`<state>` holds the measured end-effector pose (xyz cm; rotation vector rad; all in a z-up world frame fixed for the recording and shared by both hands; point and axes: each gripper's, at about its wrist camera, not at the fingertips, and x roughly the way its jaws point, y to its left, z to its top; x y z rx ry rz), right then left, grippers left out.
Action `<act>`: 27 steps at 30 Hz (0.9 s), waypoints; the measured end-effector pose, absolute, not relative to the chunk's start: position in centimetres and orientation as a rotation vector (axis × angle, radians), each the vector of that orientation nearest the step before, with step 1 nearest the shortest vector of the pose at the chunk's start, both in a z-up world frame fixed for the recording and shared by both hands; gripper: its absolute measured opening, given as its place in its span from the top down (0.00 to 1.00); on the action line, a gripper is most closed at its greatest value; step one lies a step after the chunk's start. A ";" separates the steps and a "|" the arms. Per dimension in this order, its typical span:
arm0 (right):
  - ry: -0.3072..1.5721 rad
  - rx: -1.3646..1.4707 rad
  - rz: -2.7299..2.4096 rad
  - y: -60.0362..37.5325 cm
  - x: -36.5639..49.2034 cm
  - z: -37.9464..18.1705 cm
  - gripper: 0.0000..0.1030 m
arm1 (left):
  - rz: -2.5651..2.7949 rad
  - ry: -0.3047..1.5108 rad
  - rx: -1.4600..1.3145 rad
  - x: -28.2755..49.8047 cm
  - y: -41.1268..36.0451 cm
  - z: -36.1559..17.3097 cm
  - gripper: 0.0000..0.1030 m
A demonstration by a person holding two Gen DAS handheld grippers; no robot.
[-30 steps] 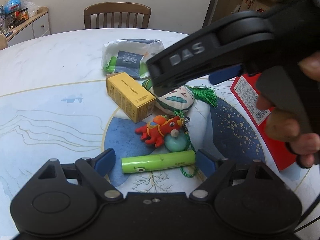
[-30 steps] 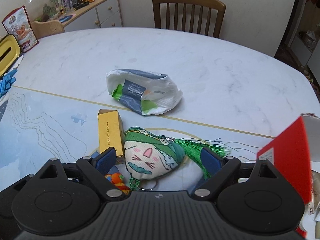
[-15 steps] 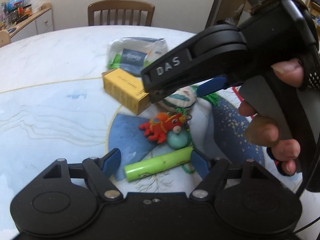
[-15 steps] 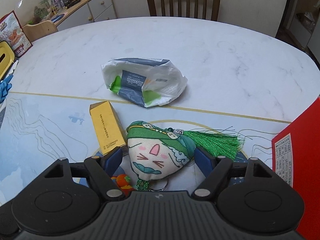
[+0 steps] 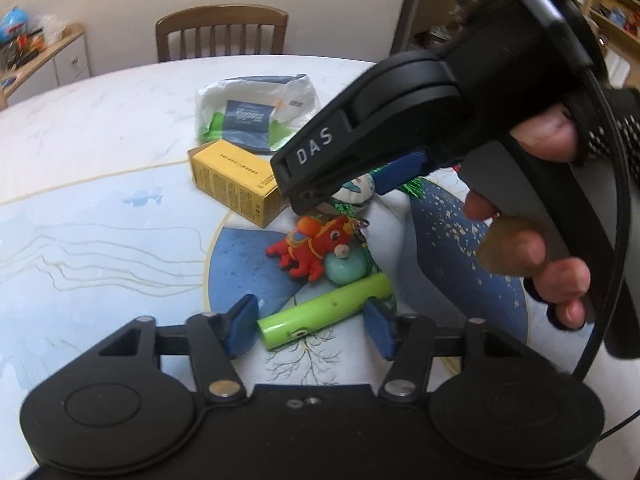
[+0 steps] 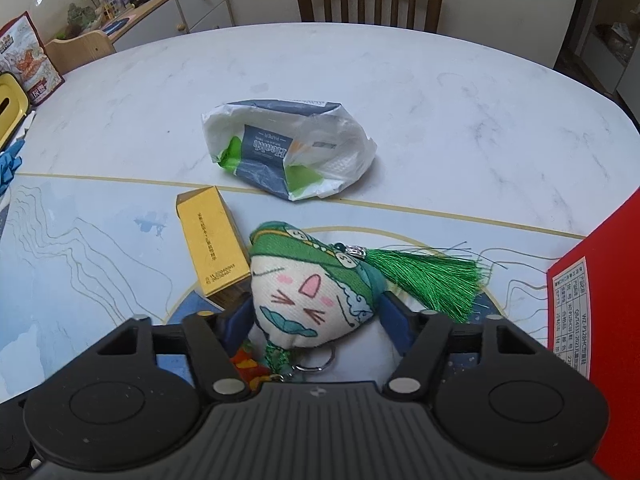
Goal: Organize objects
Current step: 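Grasp the green tube with the left tool while the right tool grasps the tasseled plush pouch, then carry the green tube and plush pouch over the shoebox with both tools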
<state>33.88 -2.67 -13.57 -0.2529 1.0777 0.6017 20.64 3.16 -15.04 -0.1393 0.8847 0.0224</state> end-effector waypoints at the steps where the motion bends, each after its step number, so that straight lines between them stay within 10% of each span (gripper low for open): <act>1: 1.077 -0.247 0.603 -2.8 33.9 -13.5 0.38 | 0.011 0.882 -0.132 20.6 3.1 -15.1 0.57; 4: 1.072 -0.235 0.606 -3.1 33.8 -13.4 0.42 | -0.009 0.878 -0.112 20.6 2.9 -15.1 0.71; 27: 0.978 -0.136 0.597 -10.3 28.9 -6.6 0.48 | -0.063 0.830 -0.167 18.6 3.7 -13.0 0.84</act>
